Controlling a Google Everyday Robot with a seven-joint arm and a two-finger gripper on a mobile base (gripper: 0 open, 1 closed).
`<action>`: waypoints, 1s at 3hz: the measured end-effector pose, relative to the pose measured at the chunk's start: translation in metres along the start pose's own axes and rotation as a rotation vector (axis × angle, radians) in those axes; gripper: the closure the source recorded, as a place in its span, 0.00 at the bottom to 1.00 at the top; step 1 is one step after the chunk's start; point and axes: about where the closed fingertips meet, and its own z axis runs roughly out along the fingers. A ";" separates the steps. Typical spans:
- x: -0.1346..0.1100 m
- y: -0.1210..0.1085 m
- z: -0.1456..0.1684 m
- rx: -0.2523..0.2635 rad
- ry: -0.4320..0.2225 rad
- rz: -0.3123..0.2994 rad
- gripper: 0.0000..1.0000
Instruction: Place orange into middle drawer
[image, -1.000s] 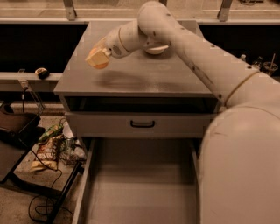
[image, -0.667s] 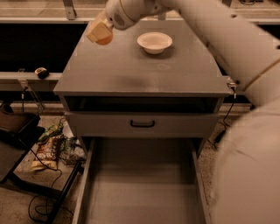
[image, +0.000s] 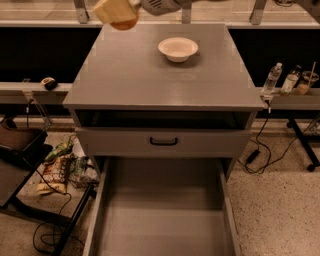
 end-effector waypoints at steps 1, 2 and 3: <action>0.007 0.076 -0.011 -0.004 -0.073 0.044 1.00; 0.078 0.125 -0.004 -0.044 -0.034 0.173 1.00; 0.201 0.144 -0.023 0.003 0.087 0.377 1.00</action>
Offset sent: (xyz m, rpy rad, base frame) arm -0.1663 -0.1305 -0.4329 0.1088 0.6710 -0.2894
